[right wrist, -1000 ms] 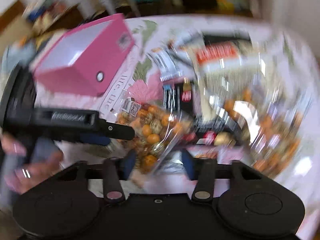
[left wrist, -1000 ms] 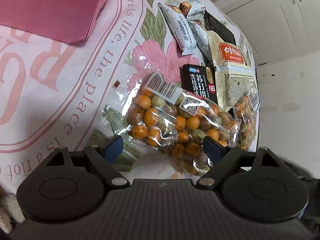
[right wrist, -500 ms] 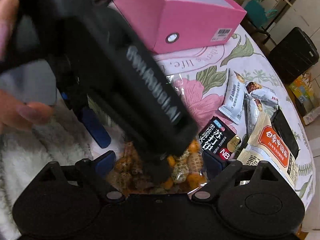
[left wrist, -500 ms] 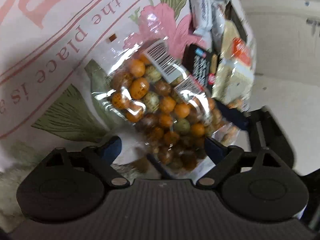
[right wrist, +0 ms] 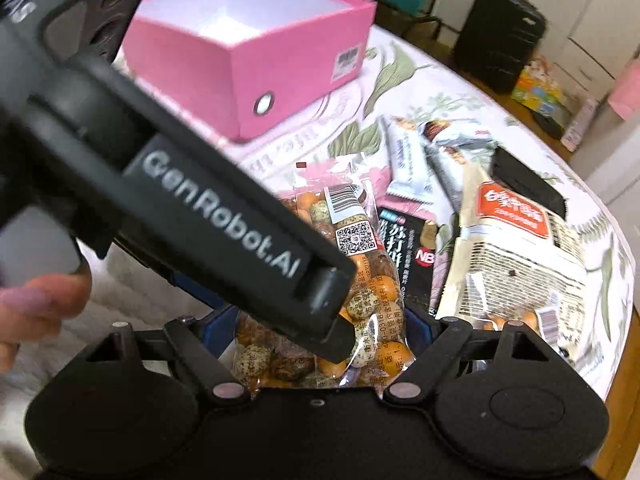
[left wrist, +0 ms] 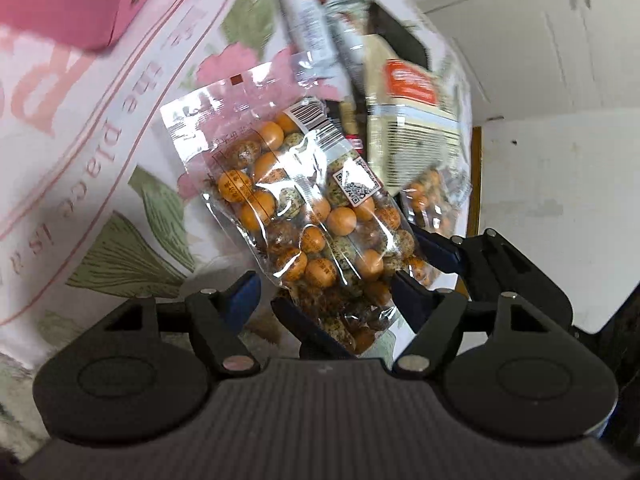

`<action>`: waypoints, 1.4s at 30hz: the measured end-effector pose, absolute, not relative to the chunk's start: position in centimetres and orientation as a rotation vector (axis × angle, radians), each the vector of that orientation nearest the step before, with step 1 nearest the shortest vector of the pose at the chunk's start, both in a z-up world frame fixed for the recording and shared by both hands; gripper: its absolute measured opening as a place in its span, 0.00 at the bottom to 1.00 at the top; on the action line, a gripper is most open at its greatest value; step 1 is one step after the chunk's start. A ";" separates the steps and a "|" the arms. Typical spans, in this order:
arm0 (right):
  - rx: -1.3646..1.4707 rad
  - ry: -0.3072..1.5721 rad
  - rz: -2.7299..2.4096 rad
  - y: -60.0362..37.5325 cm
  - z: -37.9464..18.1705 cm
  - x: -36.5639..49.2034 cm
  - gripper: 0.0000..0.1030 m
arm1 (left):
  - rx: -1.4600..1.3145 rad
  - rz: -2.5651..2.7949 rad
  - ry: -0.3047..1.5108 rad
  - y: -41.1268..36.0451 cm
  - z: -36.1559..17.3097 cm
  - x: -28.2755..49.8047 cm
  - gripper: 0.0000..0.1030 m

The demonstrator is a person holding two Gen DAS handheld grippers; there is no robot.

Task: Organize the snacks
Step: 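Close the left tool on the clear nut bag and lift it, then carry the nut bag over the pink box and open the left tool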

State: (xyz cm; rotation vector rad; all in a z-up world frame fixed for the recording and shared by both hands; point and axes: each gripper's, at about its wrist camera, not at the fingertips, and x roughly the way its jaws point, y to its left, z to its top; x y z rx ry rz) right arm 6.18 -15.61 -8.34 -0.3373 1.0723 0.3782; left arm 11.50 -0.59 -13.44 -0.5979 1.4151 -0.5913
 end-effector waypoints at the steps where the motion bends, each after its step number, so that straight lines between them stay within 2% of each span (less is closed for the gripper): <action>1: -0.317 1.068 0.372 -15.7 -7.8 6.0 0.84 | -0.573 -0.602 1.408 -0.7 -12.7 11.3 0.69; 13: -0.191 0.898 0.297 -13.0 -1.3 4.5 0.84 | -0.348 -0.644 1.217 2.8 -3.0 9.7 0.69; 20: -0.190 0.821 0.321 -9.5 0.5 7.9 0.85 | -0.326 -0.607 1.153 7.0 0.1 12.4 0.70; 31: -0.227 0.741 0.452 -3.4 -0.5 16.4 0.85 | -0.270 -0.519 1.105 12.0 -0.2 22.3 0.70; 42: -0.430 0.843 0.687 1.1 -5.4 26.5 0.85 | -0.550 -0.356 1.262 15.7 -8.2 31.7 0.71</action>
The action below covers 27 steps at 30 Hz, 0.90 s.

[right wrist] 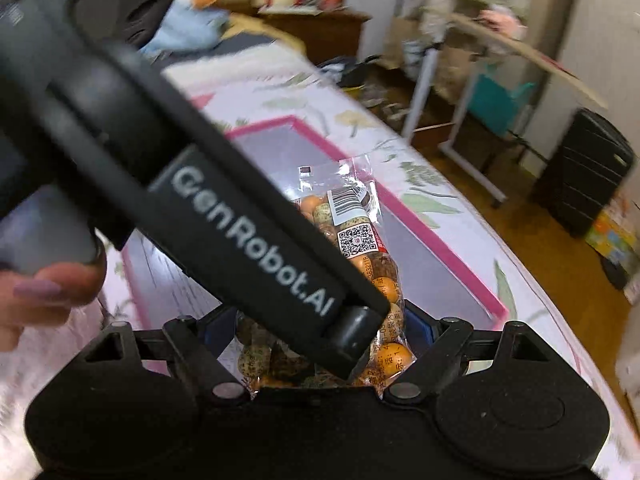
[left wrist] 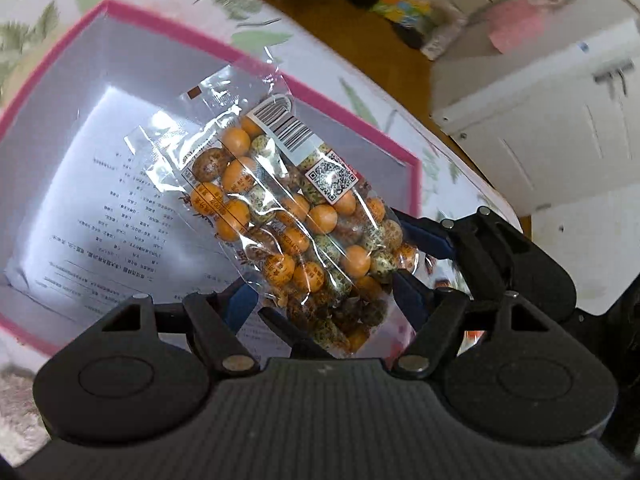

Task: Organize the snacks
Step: 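Carry the nut bag over the pink box and open the left tool, then move the left tool back to the snack pile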

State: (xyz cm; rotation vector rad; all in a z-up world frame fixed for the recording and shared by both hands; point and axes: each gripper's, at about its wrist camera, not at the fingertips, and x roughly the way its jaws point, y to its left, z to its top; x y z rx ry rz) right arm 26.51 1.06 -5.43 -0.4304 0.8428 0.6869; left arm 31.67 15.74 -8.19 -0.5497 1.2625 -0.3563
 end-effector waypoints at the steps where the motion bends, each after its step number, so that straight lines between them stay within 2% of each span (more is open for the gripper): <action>1: -0.459 0.849 0.703 1.3 -5.9 27.1 0.85 | -0.572 -0.349 1.274 15.9 -8.9 32.0 0.71; 5: -0.566 0.845 0.741 2.0 -6.8 28.4 0.86 | -0.665 -0.337 1.330 16.1 -11.6 33.5 0.72; 7: -0.648 0.793 0.729 2.4 -7.0 28.2 0.90 | -0.681 -0.321 1.345 15.9 -12.4 33.9 0.73; 13: -0.843 0.688 0.586 3.1 -7.7 26.1 0.90 | -0.542 -0.284 1.258 14.8 -11.4 32.9 0.75; 18: -0.662 0.665 0.507 0.2 -4.3 22.8 0.90 | -0.417 -0.321 1.227 14.3 -8.5 30.7 0.76; 27: -0.210 0.834 0.416 -9.2 1.2 16.1 0.90 | -0.054 -0.440 1.122 10.3 -0.1 23.5 0.76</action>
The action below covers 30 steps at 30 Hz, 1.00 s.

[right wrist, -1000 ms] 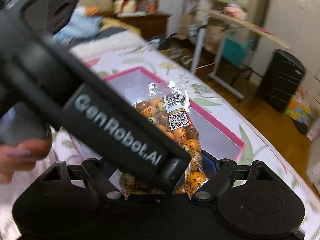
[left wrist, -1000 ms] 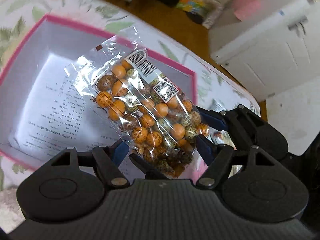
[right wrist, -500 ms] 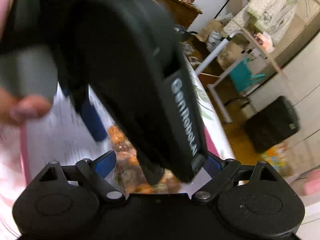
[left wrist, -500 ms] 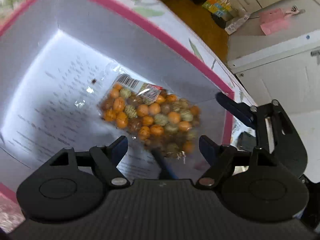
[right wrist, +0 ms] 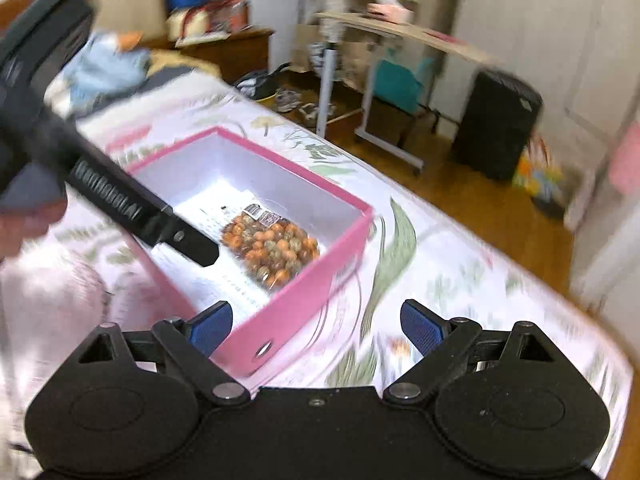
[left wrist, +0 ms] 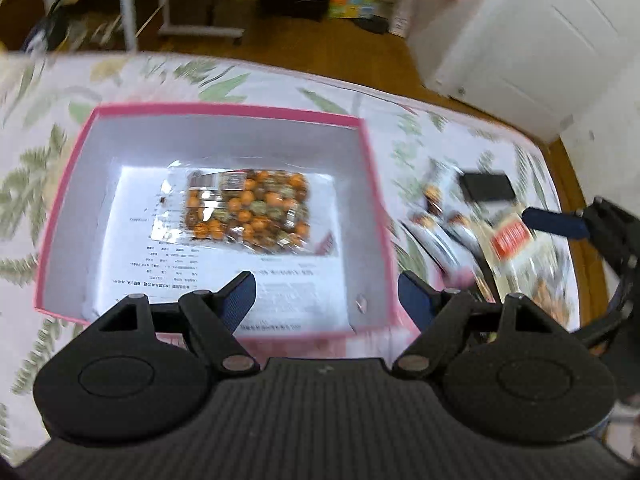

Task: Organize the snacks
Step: 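Move the left tool back to the snack pile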

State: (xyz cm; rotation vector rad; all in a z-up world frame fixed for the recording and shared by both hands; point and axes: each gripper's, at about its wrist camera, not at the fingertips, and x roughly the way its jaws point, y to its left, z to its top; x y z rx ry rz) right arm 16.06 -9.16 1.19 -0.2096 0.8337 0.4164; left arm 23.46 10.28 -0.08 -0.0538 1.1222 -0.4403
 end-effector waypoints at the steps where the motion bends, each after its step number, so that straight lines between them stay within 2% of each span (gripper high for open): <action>1: -0.150 0.847 0.405 -10.3 1.7 14.9 0.90 | -0.027 -0.459 1.113 9.8 0.5 22.4 0.76; 8: -0.006 0.888 0.293 -15.7 0.0 7.4 0.90 | 0.092 -0.613 1.094 4.1 2.3 16.6 0.76; 17: 0.185 0.960 0.193 -22.4 -6.7 1.5 0.90 | 0.070 -0.729 1.232 -2.7 -4.5 13.4 0.74; 21: 0.132 1.005 0.181 -23.1 -9.6 0.9 0.90 | 0.066 -0.730 1.279 -5.2 -7.7 12.7 0.74; 23: 0.106 1.023 0.161 -23.6 -10.9 0.6 0.87 | 0.083 -0.716 1.267 -5.8 -8.6 12.3 0.74; 30: -0.048 1.019 0.286 -22.3 -12.4 1.0 0.86 | 0.110 -0.633 1.197 -5.5 -8.7 15.2 0.73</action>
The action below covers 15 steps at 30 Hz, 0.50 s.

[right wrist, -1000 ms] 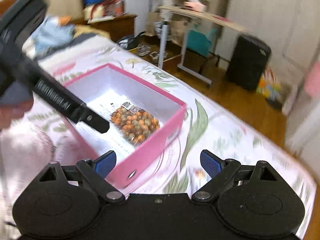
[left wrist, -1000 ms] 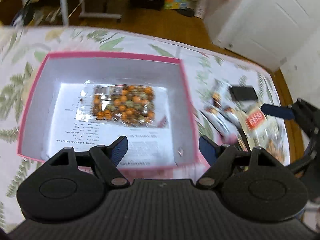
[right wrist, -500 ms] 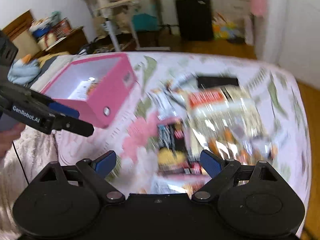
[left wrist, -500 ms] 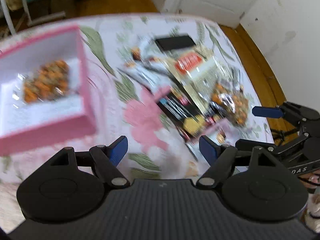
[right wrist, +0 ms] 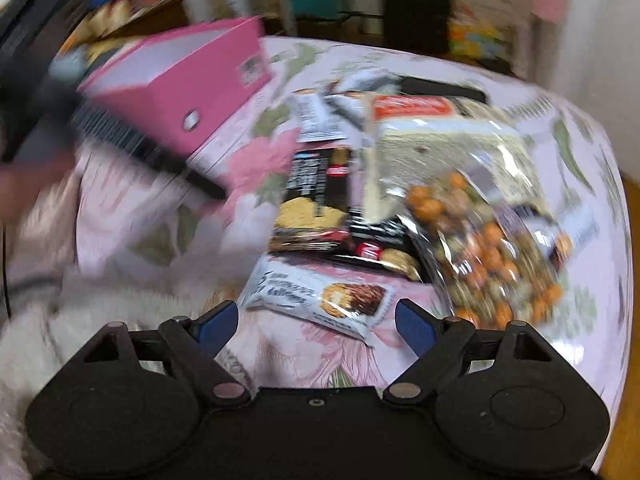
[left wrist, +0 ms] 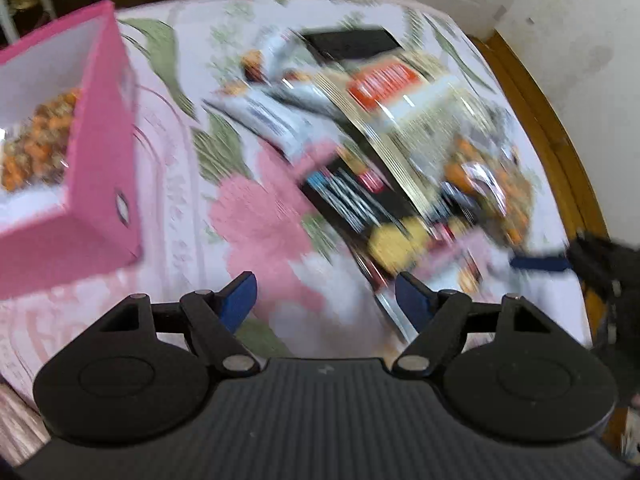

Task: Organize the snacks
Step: 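Move the left tool back to the snack pile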

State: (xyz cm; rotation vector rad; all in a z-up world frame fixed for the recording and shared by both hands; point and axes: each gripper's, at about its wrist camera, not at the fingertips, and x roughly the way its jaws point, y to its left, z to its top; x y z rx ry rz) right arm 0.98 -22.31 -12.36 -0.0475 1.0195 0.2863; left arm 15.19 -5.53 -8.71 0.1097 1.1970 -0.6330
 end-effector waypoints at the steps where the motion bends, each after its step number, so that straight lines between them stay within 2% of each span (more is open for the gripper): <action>1: -0.109 1.018 0.320 -21.7 -12.4 1.2 0.85 | 0.093 -0.611 1.188 -5.5 -8.5 16.3 0.73; 6: -0.387 1.034 0.500 -19.1 -13.6 2.8 0.75 | 0.029 -0.503 1.165 -6.9 -8.5 21.0 0.73; 9: -0.471 1.071 0.525 -18.4 -14.7 4.4 0.65 | -0.047 -0.429 1.184 -7.9 -10.2 23.3 0.73; 10: -0.493 1.080 0.523 -18.4 -15.1 4.8 0.59 | -0.075 -0.395 1.200 -8.5 -11.1 24.0 0.73; 15: -0.390 1.125 0.473 -19.2 -15.9 6.1 0.52 | -0.156 -0.248 1.211 -10.1 -14.2 25.5 0.74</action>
